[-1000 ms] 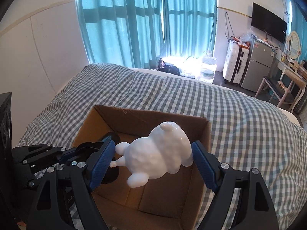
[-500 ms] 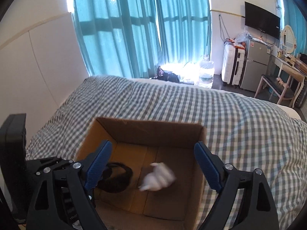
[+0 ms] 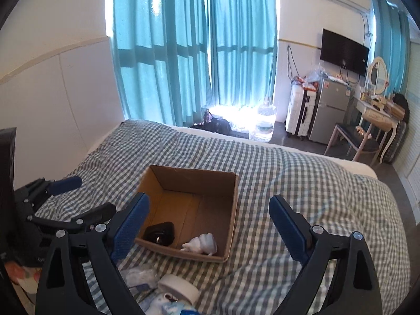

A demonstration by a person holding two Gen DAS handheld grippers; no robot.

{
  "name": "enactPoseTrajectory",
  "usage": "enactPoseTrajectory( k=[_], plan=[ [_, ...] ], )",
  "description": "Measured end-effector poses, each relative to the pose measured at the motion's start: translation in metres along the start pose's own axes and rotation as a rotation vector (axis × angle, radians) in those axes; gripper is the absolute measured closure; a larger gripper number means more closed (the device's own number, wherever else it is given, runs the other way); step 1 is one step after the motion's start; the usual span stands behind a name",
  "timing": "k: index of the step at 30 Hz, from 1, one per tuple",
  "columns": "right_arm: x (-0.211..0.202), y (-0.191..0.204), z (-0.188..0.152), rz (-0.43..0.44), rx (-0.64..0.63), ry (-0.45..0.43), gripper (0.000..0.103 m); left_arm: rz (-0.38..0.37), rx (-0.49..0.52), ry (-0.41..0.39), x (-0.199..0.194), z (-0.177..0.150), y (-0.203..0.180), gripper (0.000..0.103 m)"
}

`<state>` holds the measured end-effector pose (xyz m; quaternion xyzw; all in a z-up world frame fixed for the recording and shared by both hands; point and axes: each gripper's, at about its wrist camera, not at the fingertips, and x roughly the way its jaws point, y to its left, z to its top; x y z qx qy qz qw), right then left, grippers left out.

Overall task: Organize objects
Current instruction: 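Withdraw both tools back toward the remaining items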

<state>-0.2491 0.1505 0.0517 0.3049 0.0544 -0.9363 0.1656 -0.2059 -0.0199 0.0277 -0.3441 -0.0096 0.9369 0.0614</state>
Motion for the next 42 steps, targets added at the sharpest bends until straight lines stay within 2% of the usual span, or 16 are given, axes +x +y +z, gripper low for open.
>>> enactPoseTrajectory(
  k=[7, 16, 20, 29, 36, 42],
  plan=[
    [-0.082, 0.017, -0.02, -0.002, -0.059, -0.052, 0.002, 0.042, 0.005, -0.07, -0.071, -0.011, -0.014, 0.004],
    [-0.128, 0.023, -0.069, 0.009, -0.101, -0.022, 0.002, 0.102, 0.026, -0.106, -0.111, -0.047, -0.028, 0.001],
    [-0.127, 0.021, -0.087, 0.019, -0.105, 0.003, 0.002, 0.113, 0.018, -0.093, -0.111, -0.066, -0.029, 0.0],
    [-0.098, 0.022, -0.134, 0.038, -0.124, 0.076, 0.002, 0.131, 0.022, 0.005, -0.083, -0.114, -0.027, 0.0],
    [-0.064, 0.017, -0.159, 0.076, -0.111, 0.153, 0.002, 0.087, 0.027, 0.117, -0.04, -0.146, -0.028, 0.0],
    [-0.021, 0.014, -0.176, 0.082, -0.097, 0.245, 0.002, 0.082, 0.027, 0.222, 0.002, -0.176, -0.031, 0.0]
  ],
)
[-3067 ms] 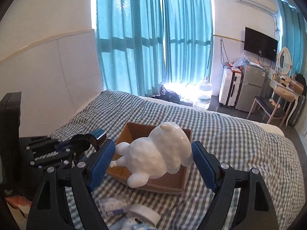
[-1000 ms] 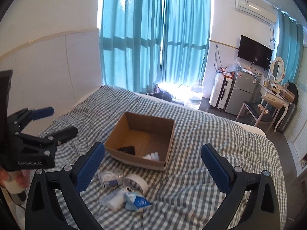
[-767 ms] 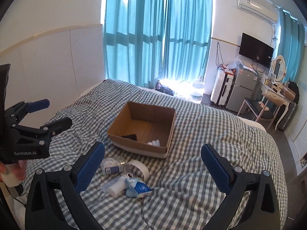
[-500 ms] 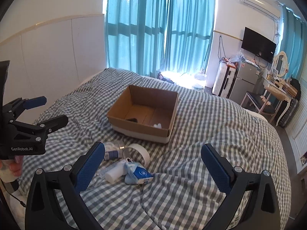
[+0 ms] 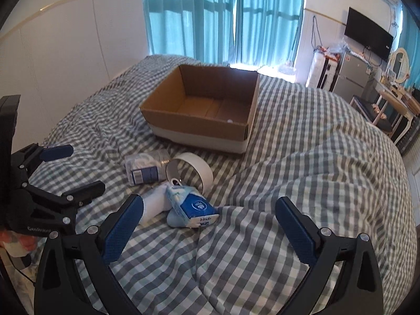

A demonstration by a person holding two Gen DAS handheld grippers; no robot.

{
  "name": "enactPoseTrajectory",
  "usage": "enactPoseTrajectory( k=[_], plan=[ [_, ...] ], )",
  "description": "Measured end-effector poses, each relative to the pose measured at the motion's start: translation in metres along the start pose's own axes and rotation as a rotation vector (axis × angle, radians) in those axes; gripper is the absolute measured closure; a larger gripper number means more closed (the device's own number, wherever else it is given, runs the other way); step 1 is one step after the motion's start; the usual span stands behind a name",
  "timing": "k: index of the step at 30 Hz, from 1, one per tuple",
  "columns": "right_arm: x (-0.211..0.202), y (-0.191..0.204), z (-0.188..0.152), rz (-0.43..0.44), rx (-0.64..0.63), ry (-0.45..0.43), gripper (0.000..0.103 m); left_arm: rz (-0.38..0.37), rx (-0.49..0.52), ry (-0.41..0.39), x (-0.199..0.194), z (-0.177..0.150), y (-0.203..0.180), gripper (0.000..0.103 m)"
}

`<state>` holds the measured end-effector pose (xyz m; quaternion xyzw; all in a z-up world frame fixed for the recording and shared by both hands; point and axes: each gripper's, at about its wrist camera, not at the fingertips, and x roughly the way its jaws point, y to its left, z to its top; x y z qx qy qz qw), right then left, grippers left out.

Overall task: Organize objects
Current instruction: 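Withdraw both tools back toward the remaining items, then grasp the clear floss jar with the left tool while the right tool grasps the Vinda tissue pack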

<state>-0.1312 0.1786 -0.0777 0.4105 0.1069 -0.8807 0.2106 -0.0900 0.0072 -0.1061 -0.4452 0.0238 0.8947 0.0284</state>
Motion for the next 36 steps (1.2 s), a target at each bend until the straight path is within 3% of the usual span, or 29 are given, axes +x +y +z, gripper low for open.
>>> enactPoseTrajectory(
  k=[5, 14, 21, 25, 36],
  plan=[
    [0.035, -0.003, -0.004, 0.016, 0.001, 0.071, 0.002, -0.006, -0.005, 0.077, 0.031, -0.01, 0.001, 0.0],
    [0.096, 0.002, -0.003, 0.065, -0.022, 0.188, 0.003, 0.035, -0.047, 0.123, 0.063, 0.0, 0.033, 0.0],
    [0.131, 0.007, -0.004, 0.11, -0.022, 0.268, 0.02, -0.005, -0.018, 0.2, 0.098, 0.014, 0.038, 0.0],
    [0.137, 0.012, -0.008, 0.104, -0.043, 0.294, 0.038, -0.03, 0.029, 0.232, 0.114, 0.019, 0.029, 0.0],
    [0.134, 0.007, -0.011, 0.092, -0.028, 0.275, 0.043, -0.109, 0.028, 0.269, 0.156, 0.035, 0.028, 0.002]
  ],
)
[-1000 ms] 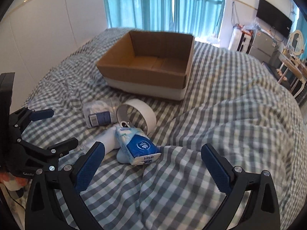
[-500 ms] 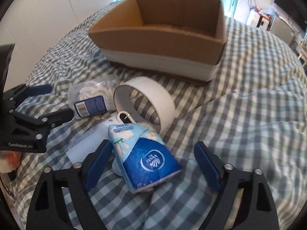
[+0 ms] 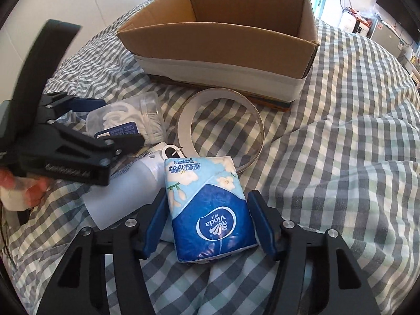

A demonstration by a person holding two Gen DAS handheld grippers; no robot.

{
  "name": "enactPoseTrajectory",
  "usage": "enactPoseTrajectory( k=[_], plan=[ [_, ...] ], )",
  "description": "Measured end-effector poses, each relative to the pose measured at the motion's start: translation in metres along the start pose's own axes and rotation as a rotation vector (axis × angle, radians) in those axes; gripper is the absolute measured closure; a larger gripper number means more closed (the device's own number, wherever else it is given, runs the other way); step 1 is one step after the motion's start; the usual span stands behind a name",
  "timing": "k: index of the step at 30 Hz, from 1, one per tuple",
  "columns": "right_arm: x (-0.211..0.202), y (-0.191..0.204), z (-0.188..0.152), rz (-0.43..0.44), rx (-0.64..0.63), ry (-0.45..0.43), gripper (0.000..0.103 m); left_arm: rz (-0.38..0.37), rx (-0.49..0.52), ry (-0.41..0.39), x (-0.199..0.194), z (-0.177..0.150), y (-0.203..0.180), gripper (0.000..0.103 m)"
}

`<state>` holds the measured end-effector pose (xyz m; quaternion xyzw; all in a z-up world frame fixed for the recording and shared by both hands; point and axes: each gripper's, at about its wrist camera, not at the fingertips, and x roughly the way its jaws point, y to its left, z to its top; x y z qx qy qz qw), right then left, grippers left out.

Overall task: Organize objects
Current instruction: 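Grasp the clear floss jar with the left tool while the right tool grasps the Vinda tissue pack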

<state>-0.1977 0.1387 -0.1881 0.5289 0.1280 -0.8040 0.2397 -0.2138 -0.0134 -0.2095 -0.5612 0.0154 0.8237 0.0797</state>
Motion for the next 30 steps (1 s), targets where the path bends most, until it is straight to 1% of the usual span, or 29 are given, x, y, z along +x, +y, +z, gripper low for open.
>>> enactPoseTrajectory(
  k=[1, 2, 3, 4, 6, 9, 12, 17, 20, 27, 30],
  plan=[
    [0.0, 0.0, 0.0, -0.001, -0.001, 0.0, 0.043, -0.017, -0.005, -0.002, 0.001, 0.001, 0.001, 0.003],
    [0.0, 0.0, 0.0, -0.002, -0.001, -0.001, 0.043, -0.035, -0.006, -0.007, 0.001, 0.001, 0.001, 0.01],
    [0.0, 0.0, 0.0, -0.004, -0.001, -0.001, 0.043, -0.047, 0.0, -0.011, 0.0, 0.0, 0.0, 0.02],
    [-0.001, 0.0, 0.0, -0.005, -0.001, -0.002, 0.043, -0.055, 0.017, -0.018, -0.002, -0.001, -0.004, 0.021],
    [-0.001, 0.0, -0.001, -0.009, -0.004, -0.002, 0.043, -0.025, 0.061, -0.028, -0.006, -0.004, -0.011, 0.024],
    [0.0, 0.002, -0.001, -0.022, -0.014, 0.001, 0.043, 0.006, 0.092, -0.025, -0.008, -0.007, -0.019, 0.027],
    [-0.001, 0.003, -0.001, -0.031, -0.019, -0.003, 0.047, 0.015, 0.076, -0.01, -0.015, -0.011, -0.018, 0.028],
    [-0.008, 0.012, 0.001, -0.063, -0.042, -0.031, 0.051, 0.027, 0.064, -0.027, -0.034, -0.021, -0.019, 0.032],
    [-0.019, 0.017, 0.002, -0.072, -0.053, -0.057, 0.052, 0.023, 0.041, -0.047, -0.05, -0.025, -0.02, 0.033],
    [-0.048, 0.028, -0.001, -0.099, -0.078, -0.092, 0.053, 0.0, -0.001, -0.091, -0.077, -0.049, -0.013, 0.035],
    [-0.068, 0.034, 0.0, -0.119, -0.085, -0.127, 0.053, 0.001, -0.015, -0.107, -0.088, -0.054, -0.01, 0.035]
  ],
)
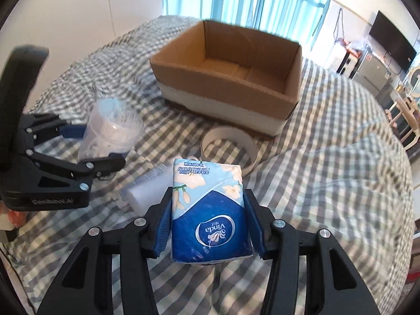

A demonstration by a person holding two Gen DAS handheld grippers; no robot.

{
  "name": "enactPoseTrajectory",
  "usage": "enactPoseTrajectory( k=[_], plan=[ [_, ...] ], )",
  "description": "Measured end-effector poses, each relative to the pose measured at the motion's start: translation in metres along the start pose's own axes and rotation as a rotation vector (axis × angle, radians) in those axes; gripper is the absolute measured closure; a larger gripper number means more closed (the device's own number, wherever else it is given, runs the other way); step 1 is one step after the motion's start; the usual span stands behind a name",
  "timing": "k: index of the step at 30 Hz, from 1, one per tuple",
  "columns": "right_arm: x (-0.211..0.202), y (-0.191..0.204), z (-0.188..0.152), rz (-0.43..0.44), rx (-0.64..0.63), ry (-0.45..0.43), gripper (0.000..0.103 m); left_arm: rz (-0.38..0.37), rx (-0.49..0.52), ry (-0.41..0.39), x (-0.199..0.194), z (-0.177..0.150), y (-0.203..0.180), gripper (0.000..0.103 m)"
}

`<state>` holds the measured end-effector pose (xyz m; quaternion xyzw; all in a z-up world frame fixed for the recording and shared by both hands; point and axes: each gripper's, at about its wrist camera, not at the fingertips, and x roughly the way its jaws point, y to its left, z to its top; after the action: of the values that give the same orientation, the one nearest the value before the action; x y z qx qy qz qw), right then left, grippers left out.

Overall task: Organize objects
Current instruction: 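Grasp the clear floss jar with the left tool while the right tool grasps the Vinda tissue pack, then lower both held items into the cardboard box and open both tools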

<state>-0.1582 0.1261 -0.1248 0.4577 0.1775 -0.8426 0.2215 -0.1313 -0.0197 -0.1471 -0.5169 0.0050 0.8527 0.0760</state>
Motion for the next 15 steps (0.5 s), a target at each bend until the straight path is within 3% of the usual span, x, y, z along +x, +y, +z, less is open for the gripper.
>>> enactPoseTrajectory(
  k=[5, 15],
  plan=[
    [-0.032, 0.012, 0.009, -0.036, -0.013, -0.063, 0.053, 0.003, -0.019, -0.05, -0.028, -0.001, 0.001, 0.036],
    [-0.087, 0.033, 0.022, -0.05, -0.031, -0.146, 0.053, 0.067, -0.017, -0.231, -0.102, 0.017, 0.006, 0.038]
  ],
)
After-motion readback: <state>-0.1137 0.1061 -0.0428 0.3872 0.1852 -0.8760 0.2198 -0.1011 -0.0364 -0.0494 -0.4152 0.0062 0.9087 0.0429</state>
